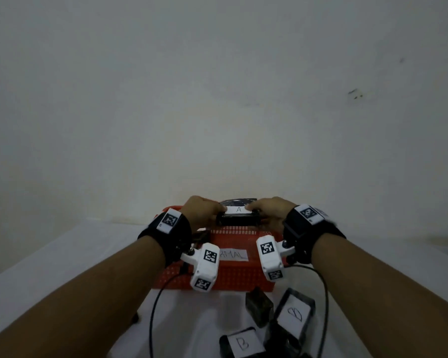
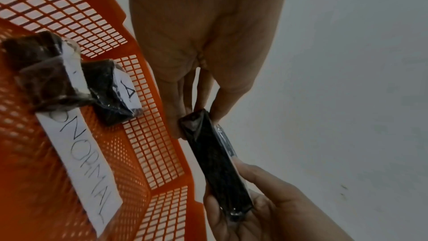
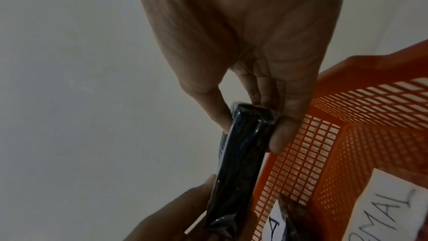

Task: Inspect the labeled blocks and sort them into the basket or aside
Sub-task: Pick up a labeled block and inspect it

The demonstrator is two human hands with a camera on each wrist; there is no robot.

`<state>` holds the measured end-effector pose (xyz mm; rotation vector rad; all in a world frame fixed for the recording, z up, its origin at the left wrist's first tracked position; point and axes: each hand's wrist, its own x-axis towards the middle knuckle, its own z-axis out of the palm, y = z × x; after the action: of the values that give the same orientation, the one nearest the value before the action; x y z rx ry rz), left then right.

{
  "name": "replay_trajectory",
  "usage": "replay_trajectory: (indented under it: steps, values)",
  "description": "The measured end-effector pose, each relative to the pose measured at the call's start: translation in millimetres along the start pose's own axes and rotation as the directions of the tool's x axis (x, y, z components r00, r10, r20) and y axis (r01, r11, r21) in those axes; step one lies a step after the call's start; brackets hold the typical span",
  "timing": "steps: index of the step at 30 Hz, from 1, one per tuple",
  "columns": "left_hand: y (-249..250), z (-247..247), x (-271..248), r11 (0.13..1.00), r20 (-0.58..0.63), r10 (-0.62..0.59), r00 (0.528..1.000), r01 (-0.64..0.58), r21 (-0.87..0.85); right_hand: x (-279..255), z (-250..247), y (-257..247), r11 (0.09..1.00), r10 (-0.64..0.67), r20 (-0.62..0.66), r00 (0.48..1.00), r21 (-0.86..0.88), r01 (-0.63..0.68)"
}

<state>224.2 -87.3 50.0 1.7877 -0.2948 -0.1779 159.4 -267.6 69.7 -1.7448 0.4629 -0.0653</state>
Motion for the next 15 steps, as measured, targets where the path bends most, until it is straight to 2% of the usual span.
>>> replay_trajectory:
  steps: [3,6,9,12,14,15]
  values:
    - [0.3,-0.8,33.0,0.997,0.021,-0.078,0.997,0.077,0.014,46.1,-1.0,3.0,0.998,0.031,0.01,0.999,-0.061,-0.031]
    - [-1.8,0.1,54.5,0.989,0.025,-0.117,0.993,0.114,0.099,71.9,4.5,3.1,0.996,0.043,0.0,0.999,-0.073,-0.043]
    - [-7.5,6.9,71.8,0.973,0.021,-0.122,0.992,0.116,0.201,73.2,11.4,-0.7,0.989,0.075,-0.003,0.997,-0.129,-0.075]
    - [-14.7,9.3,83.0,0.921,0.118,-0.086,0.989,0.034,0.388,74.2,14.9,-4.0,0.959,0.063,-0.02,0.998,-0.277,-0.066]
    - [-18.2,10.5,86.5,0.831,0.183,-0.09,0.979,-0.027,0.556,74.2,16.9,-4.5,0.919,0.051,-0.036,0.998,-0.39,-0.061]
    - [-15.6,16.0,89.0,0.833,0.146,-0.153,0.977,0.048,0.552,77.9,16.7,-3.0,0.9,0.041,-0.035,0.999,-0.433,-0.052]
